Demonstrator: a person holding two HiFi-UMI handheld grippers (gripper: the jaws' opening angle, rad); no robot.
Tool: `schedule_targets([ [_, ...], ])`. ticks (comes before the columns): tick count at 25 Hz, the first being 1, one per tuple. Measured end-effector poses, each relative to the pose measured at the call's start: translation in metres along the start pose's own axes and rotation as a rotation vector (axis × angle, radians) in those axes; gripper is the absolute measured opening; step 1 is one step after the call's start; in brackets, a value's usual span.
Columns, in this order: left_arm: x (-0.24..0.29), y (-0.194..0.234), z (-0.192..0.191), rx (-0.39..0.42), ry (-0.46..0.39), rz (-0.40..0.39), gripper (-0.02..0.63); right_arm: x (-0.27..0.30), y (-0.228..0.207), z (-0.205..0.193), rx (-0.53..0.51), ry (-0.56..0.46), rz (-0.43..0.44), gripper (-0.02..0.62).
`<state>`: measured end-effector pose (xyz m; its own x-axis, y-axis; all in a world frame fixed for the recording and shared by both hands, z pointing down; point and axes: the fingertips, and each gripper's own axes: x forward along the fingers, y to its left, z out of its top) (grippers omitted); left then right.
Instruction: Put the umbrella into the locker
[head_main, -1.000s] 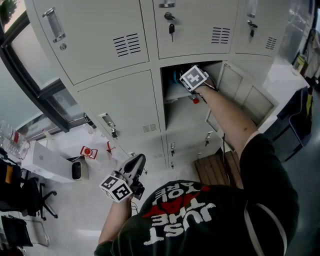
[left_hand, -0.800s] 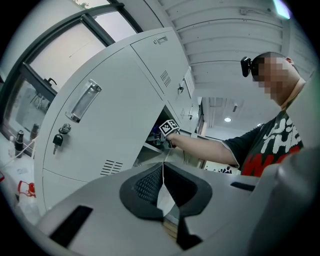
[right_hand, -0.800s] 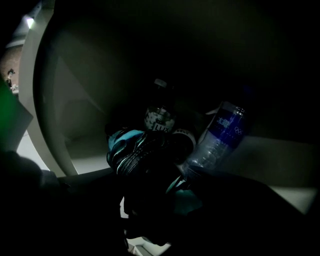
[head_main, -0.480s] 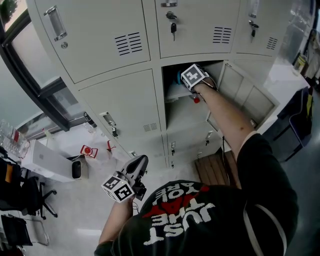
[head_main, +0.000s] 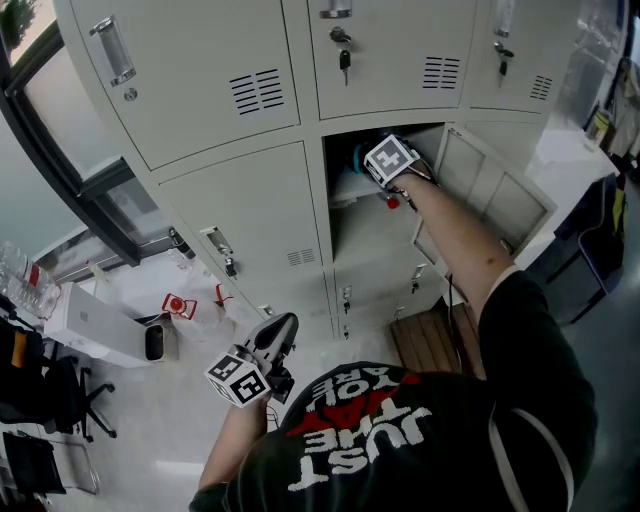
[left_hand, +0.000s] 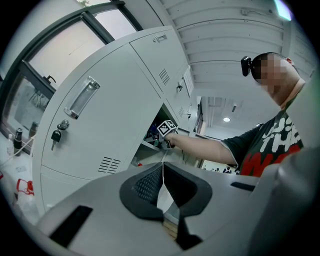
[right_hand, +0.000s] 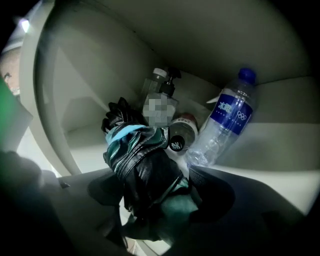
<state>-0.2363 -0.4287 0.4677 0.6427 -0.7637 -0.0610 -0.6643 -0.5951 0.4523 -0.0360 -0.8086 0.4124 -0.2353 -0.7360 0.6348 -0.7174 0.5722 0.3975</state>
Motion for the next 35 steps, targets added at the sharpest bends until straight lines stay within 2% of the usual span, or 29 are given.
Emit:
schedule_targets([
  [13,0.005,-0.001,-0.001,0.002,0.01,-0.013,0.015,-0.01,0.016,0.004,-0.009,-0.04,0.14,0.364],
  [35,0.01,-0.003,-0.002,-0.005,0.014,-0.031,0.015,-0.038,0.023,0.02,-0.036,-0.101,0.195,0.367],
])
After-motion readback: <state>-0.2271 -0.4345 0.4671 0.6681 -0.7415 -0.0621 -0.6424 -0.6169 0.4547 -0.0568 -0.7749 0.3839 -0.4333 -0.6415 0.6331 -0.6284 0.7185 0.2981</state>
